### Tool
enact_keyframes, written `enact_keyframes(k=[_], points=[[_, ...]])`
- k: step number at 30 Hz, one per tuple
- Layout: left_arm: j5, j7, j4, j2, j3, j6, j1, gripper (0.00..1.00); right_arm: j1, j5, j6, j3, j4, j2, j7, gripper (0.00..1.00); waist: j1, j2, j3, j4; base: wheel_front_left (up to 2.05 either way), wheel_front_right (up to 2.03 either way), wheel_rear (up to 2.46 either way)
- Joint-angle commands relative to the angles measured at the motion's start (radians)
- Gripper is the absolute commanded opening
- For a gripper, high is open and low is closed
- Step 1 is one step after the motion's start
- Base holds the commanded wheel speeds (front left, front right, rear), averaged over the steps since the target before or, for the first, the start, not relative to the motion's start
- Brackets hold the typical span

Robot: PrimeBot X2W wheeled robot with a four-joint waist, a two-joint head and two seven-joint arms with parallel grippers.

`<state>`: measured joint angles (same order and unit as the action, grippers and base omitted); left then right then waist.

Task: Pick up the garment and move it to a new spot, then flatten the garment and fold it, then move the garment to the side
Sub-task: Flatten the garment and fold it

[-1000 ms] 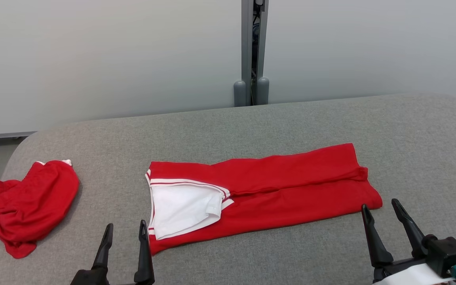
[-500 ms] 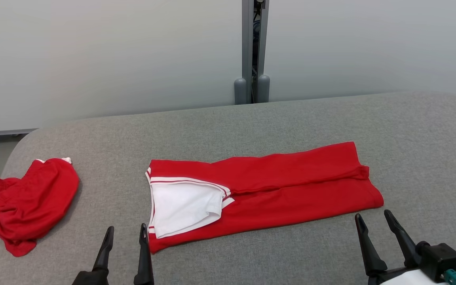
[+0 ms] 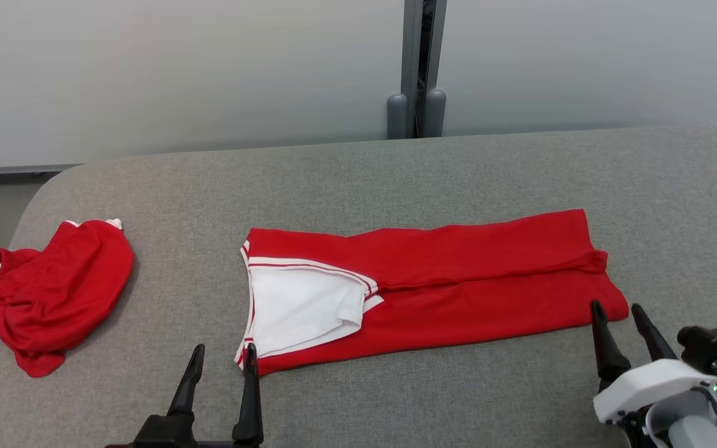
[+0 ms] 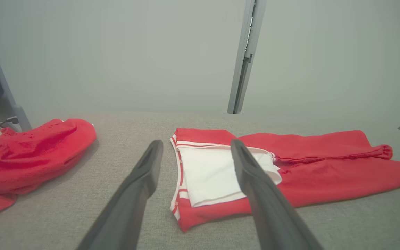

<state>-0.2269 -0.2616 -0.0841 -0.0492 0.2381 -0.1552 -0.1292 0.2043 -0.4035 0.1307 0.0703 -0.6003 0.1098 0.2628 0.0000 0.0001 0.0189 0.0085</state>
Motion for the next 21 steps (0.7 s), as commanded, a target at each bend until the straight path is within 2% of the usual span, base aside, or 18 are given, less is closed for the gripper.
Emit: enact_keyframes(k=[1,6,11,21], points=[[0.012,-0.004,-0.003,-0.003,0.000,0.005,0.027,1.00,0.047,-0.015,0.000,-0.008,-0.036,0.012,-0.004,1.00,0.0000,-0.0001,0.021,0.005,0.00,0.00,0.00],[0.027,-0.004,-0.019,-0.003,0.003,0.019,0.064,1.00,0.199,-0.060,0.000,-0.062,-0.188,0.039,-0.044,1.00,0.0000,-0.0001,0.084,0.014,0.00,0.00,0.00],[0.036,-0.004,-0.029,-0.003,0.006,0.025,0.100,1.00,0.344,-0.081,0.000,-0.110,-0.326,0.039,-0.062,1.00,0.0000,-0.0001,0.152,0.017,0.00,0.00,0.00],[0.058,-0.004,-0.051,-0.003,0.021,0.042,0.160,1.00,0.515,-0.084,0.000,-0.127,-0.560,0.045,-0.068,1.00,0.0000,-0.0001,0.226,0.022,0.00,0.00,0.00]])
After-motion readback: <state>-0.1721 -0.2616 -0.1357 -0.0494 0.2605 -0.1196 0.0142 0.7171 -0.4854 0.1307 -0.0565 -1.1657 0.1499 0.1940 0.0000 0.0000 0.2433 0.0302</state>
